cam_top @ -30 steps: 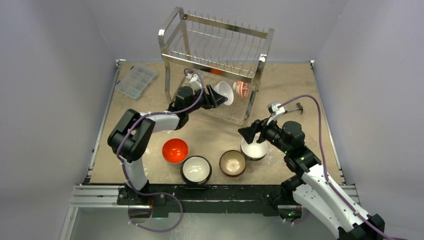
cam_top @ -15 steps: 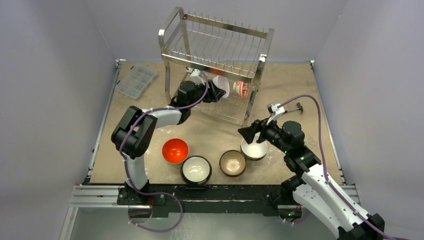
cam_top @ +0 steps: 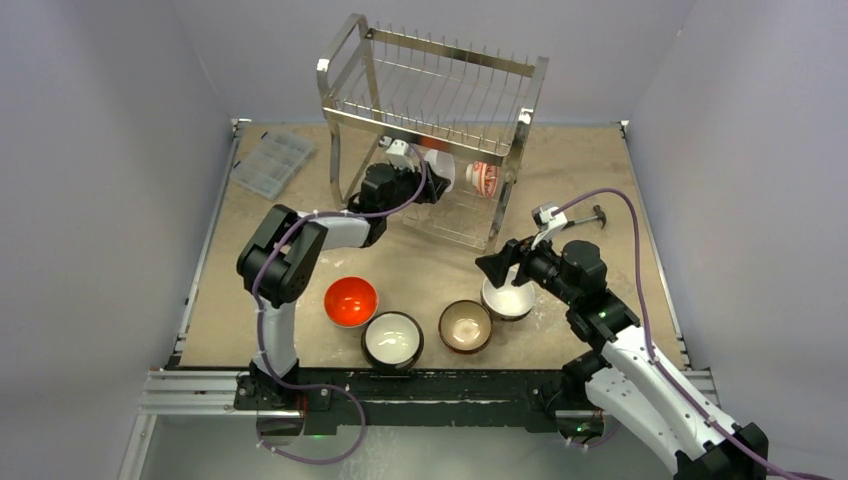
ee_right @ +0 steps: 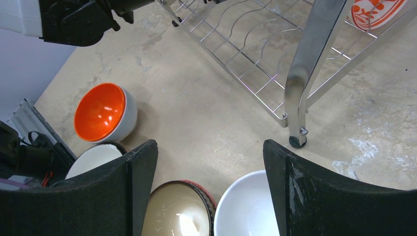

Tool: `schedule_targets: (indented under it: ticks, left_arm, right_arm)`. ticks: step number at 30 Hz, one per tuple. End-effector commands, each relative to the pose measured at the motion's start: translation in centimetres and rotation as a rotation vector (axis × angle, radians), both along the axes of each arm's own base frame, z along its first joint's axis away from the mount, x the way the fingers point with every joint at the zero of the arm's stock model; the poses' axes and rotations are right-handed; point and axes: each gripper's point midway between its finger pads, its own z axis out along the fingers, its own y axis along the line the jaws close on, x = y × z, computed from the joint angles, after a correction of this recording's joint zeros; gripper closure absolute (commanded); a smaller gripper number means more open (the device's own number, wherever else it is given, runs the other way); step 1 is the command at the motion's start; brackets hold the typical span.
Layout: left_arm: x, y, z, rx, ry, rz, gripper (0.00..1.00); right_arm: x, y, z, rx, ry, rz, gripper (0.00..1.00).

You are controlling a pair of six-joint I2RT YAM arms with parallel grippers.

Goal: Load the bowls into the dish rack
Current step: Place the bowl in the dish rack.

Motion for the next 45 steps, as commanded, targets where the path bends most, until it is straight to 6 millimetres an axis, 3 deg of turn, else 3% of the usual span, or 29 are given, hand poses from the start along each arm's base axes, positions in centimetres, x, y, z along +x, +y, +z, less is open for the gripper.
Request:
schedule_targets:
  ticks: [1,12,28,35,45]
  left_arm:
    - [2.5,-0.7,4.1,-0.028,-0.162,0.010,1.00]
    - [4.3,-0.8,0.8,0.118,-0.126,0.014,1.00]
    - [6.1,-1.9,0.8,0.191,-0.162,0.018,1.00]
    - [6.5,-2.9,-0.4,0.317,-0.171,0.017,1.00]
    - [6.4,-3.8,-1.4,0.359,-0.175,-0.023,1.00]
  right_arm:
    - [0.4,0.1,1.6,0.013,-0.059,-0.002,0.20]
    - [0.5,0.0,1.5,0.003,-0.045,-0.011,0.20]
    - [0.5,0.0,1.4,0.005,-0.046,-0.009,0.20]
    - [0.5,0.0,1.4,0.005,-0.047,-0.009,0.20]
    - [0.5,0.0,1.4,0.006,-0.048,-0.010,0.20]
